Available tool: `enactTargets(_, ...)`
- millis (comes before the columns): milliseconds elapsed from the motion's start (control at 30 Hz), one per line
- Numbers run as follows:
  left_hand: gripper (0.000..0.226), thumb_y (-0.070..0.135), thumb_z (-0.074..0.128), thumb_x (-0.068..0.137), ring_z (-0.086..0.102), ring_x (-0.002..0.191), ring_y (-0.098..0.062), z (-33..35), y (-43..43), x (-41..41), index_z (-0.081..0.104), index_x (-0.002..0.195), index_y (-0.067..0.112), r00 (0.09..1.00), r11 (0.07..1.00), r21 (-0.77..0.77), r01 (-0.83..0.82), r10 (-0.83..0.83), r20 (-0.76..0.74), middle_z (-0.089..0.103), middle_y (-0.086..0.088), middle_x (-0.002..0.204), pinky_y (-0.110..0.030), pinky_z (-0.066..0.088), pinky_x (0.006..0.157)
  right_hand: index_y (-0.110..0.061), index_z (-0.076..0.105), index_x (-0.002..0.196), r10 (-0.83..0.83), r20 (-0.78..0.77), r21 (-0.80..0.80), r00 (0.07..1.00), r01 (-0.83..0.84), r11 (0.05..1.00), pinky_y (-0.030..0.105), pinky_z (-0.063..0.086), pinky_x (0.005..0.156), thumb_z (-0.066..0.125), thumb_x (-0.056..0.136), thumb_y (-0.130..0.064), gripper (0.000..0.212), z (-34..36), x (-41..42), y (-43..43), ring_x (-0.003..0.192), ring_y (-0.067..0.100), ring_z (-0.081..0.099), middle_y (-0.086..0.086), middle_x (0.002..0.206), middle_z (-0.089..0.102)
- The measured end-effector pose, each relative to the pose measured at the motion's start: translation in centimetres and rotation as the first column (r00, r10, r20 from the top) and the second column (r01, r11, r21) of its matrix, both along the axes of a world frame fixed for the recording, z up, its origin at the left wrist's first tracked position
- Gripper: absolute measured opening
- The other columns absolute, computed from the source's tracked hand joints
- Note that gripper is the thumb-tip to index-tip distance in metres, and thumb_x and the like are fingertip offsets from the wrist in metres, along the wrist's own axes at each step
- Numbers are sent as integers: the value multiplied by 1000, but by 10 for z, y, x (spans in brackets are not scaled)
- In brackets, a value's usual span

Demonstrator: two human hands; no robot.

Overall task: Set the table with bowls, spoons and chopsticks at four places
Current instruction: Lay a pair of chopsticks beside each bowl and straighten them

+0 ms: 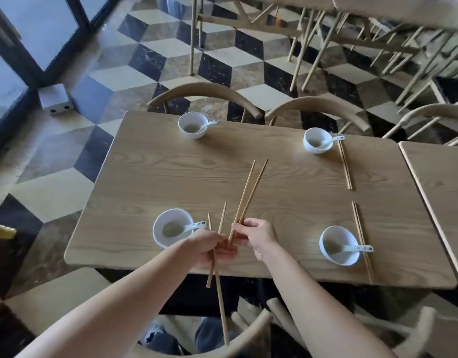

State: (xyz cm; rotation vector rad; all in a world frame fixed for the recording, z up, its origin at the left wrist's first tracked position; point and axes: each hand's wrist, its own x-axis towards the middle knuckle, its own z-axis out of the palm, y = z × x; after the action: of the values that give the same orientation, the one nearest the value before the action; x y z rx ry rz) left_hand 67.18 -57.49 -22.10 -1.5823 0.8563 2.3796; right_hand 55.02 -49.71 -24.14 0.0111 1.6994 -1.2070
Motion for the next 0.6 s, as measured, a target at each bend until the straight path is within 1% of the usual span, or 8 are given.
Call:
enactTargets(67, 32, 4, 41, 105, 68, 85, -34, -1, 2, 1, 57, 119, -19, 1000, 1000, 0, 26, -26, -9, 66, -32, 117, -40, 63, 67, 9, 65, 101, -13, 21, 2, 1000, 13, 1000, 48, 61, 78, 76, 77, 8, 26, -1, 4, 7, 68, 29, 69, 18, 83, 70)
enactTargets(167, 26, 2, 46, 103, 69, 83, -34, 0, 3, 6, 60, 113, -16, 990, 988, -67, 143, -142, 14, 69, -29, 100, -46, 61, 81, 5, 64, 92, -17, 24, 36, 1000, 16, 999, 40, 62, 63, 75, 76, 10, 20, -7, 3, 11, 60, 23, 69, 16, 78, 69)
enactTargets(200, 22, 1, 48, 101, 70, 85, -35, 0, 1, 8, 62, 107, -14, 984, 977, -118, 179, -176, 38, 69, -28, 95, -49, 59, 86, 3, 63, 90, -15, 18, 62, 1000, 14, 998, 38, 61, 59, 75, 76, 11, 20, -11, 3, 11, 60, 22, 70, 15, 78, 70)
enactTargets(267, 18, 2, 49, 100, 71, 89, -39, 1, -9, 14, 60, 103, -12, 979, 956, -213, 201, -187, 81, 70, -29, 94, -50, 58, 88, 0, 61, 95, 19, -9, 148, 1000, -17, 989, 40, 62, 61, 77, 75, 10, 28, -19, 4, 10, 71, 25, 72, 17, 88, 71)
enactTargets(367, 19, 6, 50, 102, 75, 81, -35, 6, -33, 30, 60, 103, -10, 996, 977, -193, 84, -81, 25, 73, -27, 90, -45, 63, 71, -6, 63, 94, 155, -37, 288, 987, -138, 948, 40, 62, 67, 79, 74, 6, 28, -34, 18, 7, 91, 28, 71, 14, 100, 66)
enactTargets(500, 14, 15, 51, 103, 74, 67, -29, 8, -60, 63, 59, 98, 5, 989, 981, -134, -139, 131, -63, 77, -18, 87, -36, 60, 53, -10, 66, 80, 288, -105, 369, 952, -231, 900, 43, 62, 75, 79, 77, -2, 15, -49, 39, -13, 86, 28, 72, 11, 93, 68)
enactTargets(533, 18, 23, 50, 104, 69, 55, -22, 5, -64, 73, 60, 100, 8, 986, 977, -139, -160, 154, -57, 76, -13, 80, -29, 55, 46, -7, 67, 86, 318, -127, 385, 939, -249, 889, 45, 62, 76, 78, 78, -3, 15, -51, 43, -18, 85, 28, 72, 9, 87, 66)
enactTargets(600, 28, 37, 48, 103, 45, 38, -9, -3, -68, 91, 61, 100, 12, 984, 973, -148, -180, 176, -40, 67, -3, 66, -17, 34, 34, -3, 64, 105, 365, -150, 415, 919, -276, 867, 46, 60, 81, 75, 80, -4, 27, -57, 53, -24, 85, 27, 68, 4, 83, 57)
